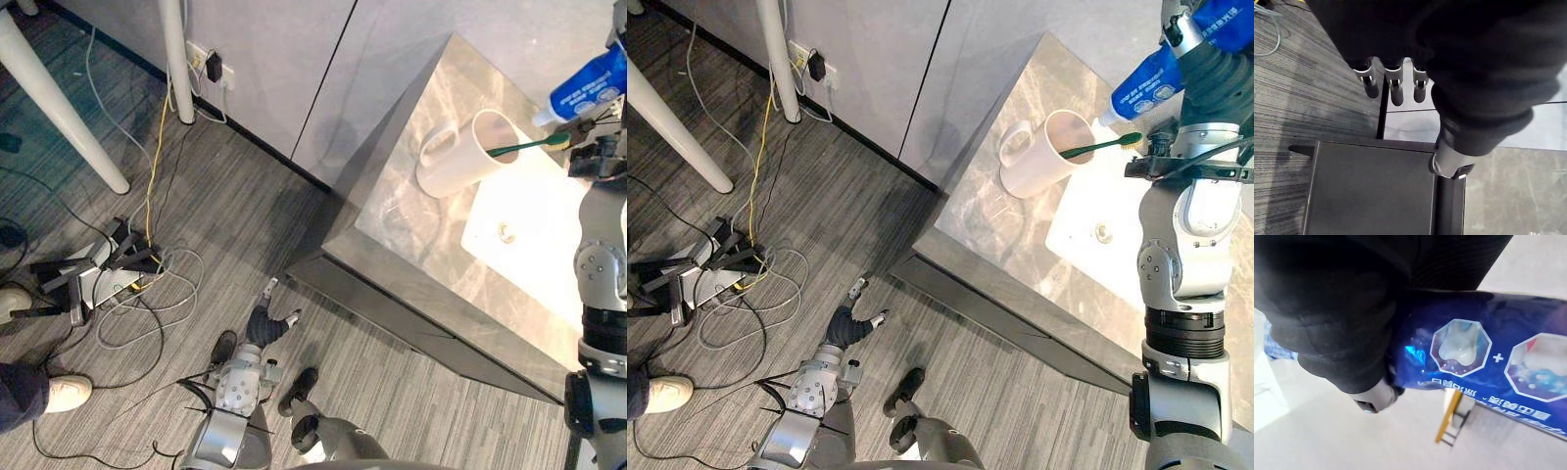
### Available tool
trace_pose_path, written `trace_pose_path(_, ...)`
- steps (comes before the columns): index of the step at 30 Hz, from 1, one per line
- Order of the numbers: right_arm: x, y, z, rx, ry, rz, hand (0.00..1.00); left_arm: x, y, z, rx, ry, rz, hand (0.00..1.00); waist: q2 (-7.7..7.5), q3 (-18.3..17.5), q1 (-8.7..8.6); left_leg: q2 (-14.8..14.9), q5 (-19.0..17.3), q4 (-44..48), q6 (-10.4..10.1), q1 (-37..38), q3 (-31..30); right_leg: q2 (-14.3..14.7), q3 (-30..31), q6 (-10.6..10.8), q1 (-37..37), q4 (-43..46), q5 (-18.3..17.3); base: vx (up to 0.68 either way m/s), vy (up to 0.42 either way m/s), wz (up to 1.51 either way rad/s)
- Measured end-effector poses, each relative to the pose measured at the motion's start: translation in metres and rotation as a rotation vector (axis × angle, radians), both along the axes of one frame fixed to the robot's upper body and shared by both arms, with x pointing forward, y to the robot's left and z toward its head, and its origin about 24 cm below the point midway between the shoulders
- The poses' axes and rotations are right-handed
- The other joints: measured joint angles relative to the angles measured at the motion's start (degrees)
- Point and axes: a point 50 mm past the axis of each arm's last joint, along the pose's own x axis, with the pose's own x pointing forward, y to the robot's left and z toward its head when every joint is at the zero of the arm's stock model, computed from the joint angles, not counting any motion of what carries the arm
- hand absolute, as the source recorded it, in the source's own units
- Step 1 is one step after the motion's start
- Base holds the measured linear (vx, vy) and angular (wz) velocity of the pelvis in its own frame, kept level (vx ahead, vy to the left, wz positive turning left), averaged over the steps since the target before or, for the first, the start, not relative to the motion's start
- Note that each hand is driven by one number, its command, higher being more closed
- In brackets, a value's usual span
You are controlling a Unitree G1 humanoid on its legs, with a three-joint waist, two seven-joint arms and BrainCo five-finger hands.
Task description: Organize washtable
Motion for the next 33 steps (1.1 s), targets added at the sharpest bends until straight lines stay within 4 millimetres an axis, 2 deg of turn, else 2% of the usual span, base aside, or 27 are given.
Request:
trace_pose_path(4,0.000,0.000,0.000,0.000,0.002,0.001,1.00,0.000,-0.001,0.000,-0.005,-0.001,0.001,0.00,0.69,-0.05,0.01,-0.02,0.00,0.36,-0.01,-0.94,-0.12,0.11,0.02,0.00,-0.62,-0.21,0.00,0.03,0.033,0.00)
trace_pose_path(10,0.002,0.000,-0.005,-0.004,0.026,0.001,1.00,0.000,-0.001,0.000,-0.005,0.002,-0.001,0.00,0.72,-0.03,0.05,-0.14,-0.01,0.65,-0.01,-1.20,-0.08,0.10,0.16,-0.02,-0.75,-0.46,0.01,0.02,0.039,-0.01)
trace_pose_path(24,0.012,0.011,-0.032,0.043,0.120,0.050,1.00,0.000,-0.006,-0.001,-0.008,0.004,-0.020,0.00,1.44,-0.22,0.93,-0.19,-0.11,0.39,-0.14,-1.32,-0.27,0.25,0.21,-0.25,-0.78,-1.11,0.18,0.01,0.041,-0.01)
trace_pose_path(28,0.014,0.012,-0.042,0.062,0.147,0.055,1.00,0.000,-0.006,-0.001,-0.007,0.004,-0.021,0.00,1.50,-0.25,1.64,-0.21,-0.07,0.49,-0.13,-1.48,-0.41,0.26,0.10,-0.25,-0.78,-1.12,0.18,0.04,0.045,0.03)
trace_pose_path(33,0.016,0.015,-0.048,0.082,0.174,0.065,1.00,0.001,-0.006,0.000,-0.006,0.001,-0.022,0.00,1.49,-0.25,1.61,-0.28,-0.07,0.56,-0.14,-1.75,-0.54,0.23,0.08,-0.26,-0.84,-1.12,0.18,0.02,0.031,0.03)
